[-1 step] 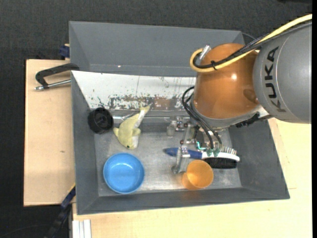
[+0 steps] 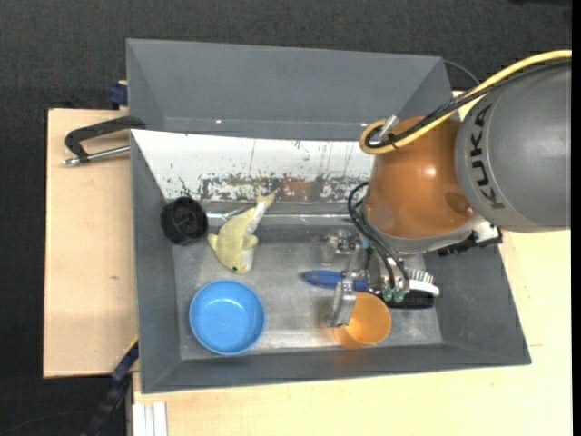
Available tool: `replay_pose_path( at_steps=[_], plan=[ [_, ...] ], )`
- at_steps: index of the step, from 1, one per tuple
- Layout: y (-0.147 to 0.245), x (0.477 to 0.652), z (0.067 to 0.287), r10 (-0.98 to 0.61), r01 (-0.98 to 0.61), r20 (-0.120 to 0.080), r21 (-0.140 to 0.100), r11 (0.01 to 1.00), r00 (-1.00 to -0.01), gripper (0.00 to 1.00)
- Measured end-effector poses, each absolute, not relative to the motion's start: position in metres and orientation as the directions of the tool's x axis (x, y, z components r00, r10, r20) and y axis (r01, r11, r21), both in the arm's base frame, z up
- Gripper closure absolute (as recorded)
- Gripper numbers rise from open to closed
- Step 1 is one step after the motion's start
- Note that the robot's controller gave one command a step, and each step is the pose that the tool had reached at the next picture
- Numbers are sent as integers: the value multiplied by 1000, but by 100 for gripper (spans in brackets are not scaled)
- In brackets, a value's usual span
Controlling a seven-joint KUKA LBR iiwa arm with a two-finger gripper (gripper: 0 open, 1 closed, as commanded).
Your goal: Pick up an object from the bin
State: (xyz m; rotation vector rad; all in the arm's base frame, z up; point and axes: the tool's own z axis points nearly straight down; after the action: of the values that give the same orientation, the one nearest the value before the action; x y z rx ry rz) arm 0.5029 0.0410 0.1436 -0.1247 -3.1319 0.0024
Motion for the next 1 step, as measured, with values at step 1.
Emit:
replay_pose_path(
  at_steps=[1],
  plan=[
    [40, 525, 69, -185, -185, 4, 1, 983, -983, 0]
  ],
)
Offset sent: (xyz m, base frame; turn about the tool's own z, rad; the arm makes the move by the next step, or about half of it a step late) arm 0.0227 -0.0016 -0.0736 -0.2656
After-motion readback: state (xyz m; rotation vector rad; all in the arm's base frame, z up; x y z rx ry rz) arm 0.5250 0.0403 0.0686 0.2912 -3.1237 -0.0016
